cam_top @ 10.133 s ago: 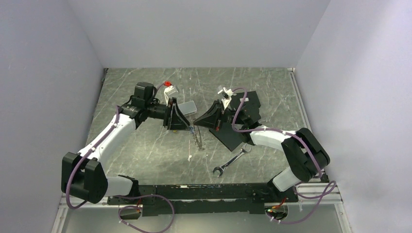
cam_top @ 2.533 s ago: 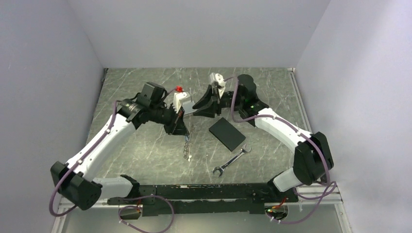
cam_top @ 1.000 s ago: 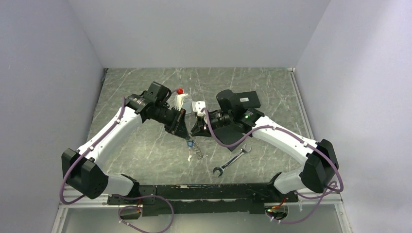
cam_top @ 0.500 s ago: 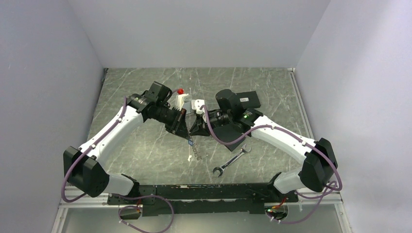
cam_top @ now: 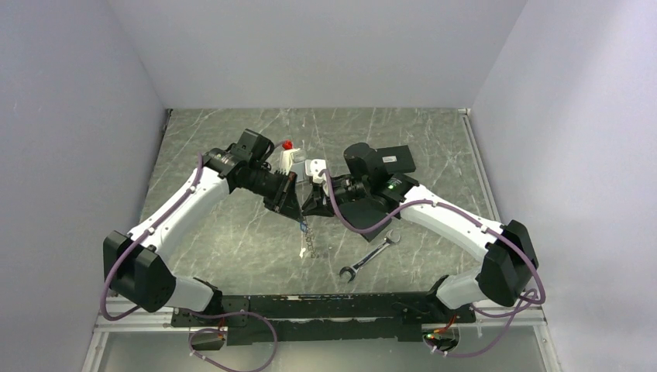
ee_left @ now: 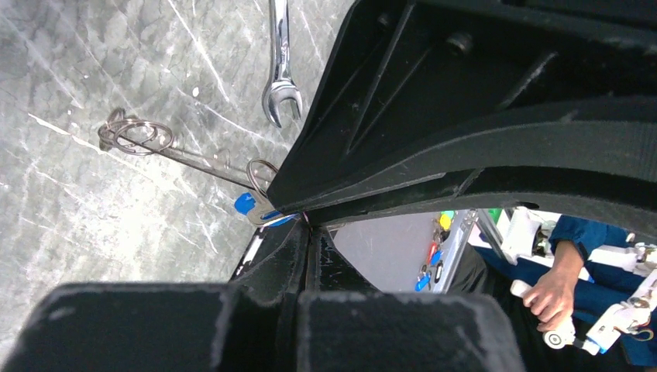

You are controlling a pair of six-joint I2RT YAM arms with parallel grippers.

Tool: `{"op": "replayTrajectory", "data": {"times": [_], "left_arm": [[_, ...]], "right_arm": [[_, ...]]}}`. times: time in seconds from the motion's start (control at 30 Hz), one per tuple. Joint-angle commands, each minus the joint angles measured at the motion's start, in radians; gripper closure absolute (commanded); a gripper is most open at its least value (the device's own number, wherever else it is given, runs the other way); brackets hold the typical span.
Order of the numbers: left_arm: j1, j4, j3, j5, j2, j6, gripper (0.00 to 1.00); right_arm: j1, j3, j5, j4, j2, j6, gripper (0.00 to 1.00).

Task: Remove the keys from the keyring
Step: Remove the key from the keyring.

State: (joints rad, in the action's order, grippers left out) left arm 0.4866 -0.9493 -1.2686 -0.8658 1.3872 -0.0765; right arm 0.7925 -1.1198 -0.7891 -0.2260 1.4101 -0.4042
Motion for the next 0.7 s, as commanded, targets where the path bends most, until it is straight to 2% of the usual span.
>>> {"op": "replayTrajectory", "data": {"times": [0.0,0.3,0.43,0.5,0.67], "left_arm": [[0.008,0.069,-0.045,-0.155,-0.002,-0.062,1.00],[-0.017,0.102,-0.043,-0.212,0.009,-0.095,1.00],[-0.019,0.102,-0.046,-0.232,0.009,-0.082,1.00],[-0.019,0.097,-0.049,-0.232,0.010,-0.072,1.00],[-0.024,0.097,-0.052,-0.224,-0.002,-0.057,1.00]], "right_arm": [[0.025,0.019,0.039,0.085,0.005,-0.044,0.80],[0.056,0.062,0.069,0.134,0.009,-0.068,0.82],[0.056,0.068,0.050,0.152,0.014,-0.058,0.90],[0.056,0.071,0.057,0.160,0.016,-0.053,1.00],[0.054,0.101,0.117,0.215,0.013,-0.010,1.00]]}}
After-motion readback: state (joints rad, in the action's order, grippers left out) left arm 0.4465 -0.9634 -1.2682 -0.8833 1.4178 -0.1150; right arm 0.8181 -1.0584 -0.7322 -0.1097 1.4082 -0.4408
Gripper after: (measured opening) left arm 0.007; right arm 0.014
